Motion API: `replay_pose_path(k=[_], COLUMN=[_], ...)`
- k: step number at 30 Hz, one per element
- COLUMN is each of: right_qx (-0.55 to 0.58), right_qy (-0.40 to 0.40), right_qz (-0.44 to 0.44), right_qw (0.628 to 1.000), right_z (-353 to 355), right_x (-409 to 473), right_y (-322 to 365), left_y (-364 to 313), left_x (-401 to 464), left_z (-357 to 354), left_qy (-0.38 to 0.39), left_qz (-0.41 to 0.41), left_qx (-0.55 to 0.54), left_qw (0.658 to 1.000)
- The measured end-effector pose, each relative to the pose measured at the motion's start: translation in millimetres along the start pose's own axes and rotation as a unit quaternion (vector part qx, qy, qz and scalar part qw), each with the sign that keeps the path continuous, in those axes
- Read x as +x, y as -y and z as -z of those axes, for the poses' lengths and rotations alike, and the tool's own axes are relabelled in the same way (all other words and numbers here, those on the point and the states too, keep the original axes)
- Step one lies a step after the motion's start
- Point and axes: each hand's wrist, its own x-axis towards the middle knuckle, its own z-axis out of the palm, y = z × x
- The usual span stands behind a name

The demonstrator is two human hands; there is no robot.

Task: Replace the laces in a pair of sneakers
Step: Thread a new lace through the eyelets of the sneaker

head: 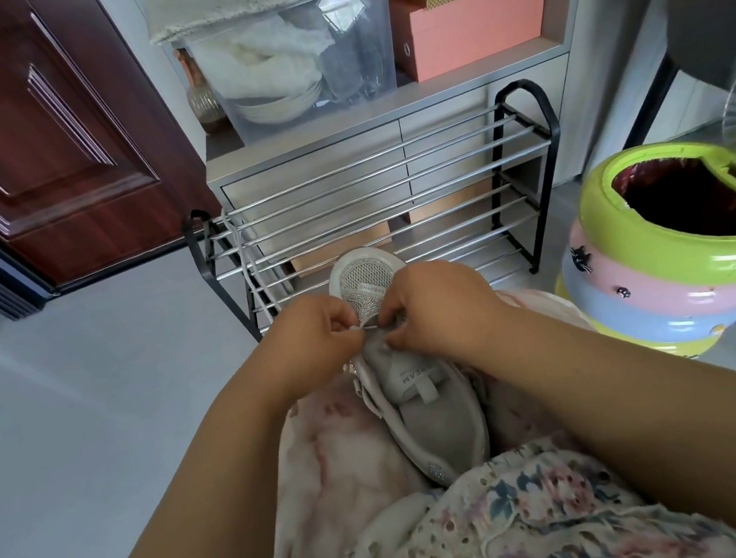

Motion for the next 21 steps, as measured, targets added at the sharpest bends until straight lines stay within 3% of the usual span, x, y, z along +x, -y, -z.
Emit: replay_pose_path(k=[6, 11, 17, 19, 21], right_qx=[-0.036, -0.047, 0.016, 0.127, 0.265], right_qy=[-0.048, -0.021, 0.131, 0.207, 0.276], right_qz=[0.048, 0.101, 0.061, 0.051, 0.076], right_qw=[0.997, 0.994, 0.989, 0.969, 0.921], right_z=[-4.5, 1.6, 26.5, 40.6, 57.0], right_x=[2.0, 3.5, 1.7, -4.0, -13.0], right_y=[6.1, 6.1, 5.1, 2.7, 0.2], left_y=[5.1, 4.1, 1.1, 1.7, 1.9], left_x=[-2.5, -5.6, -11.8, -12.6, -13.2], left_z=[-0.3, -12.5, -14.5, -13.7, -13.7], left_qy=[0.016, -0.047, -0.09, -0.094, -0.094], left_qz=[-0.021, -0.009, 0.005, 0.002, -0.002], left_qx=[-0.065, -0.074, -0.083, -0.086, -0.091], left_qw=[0.998, 0.996, 0.992, 0.992, 0.991])
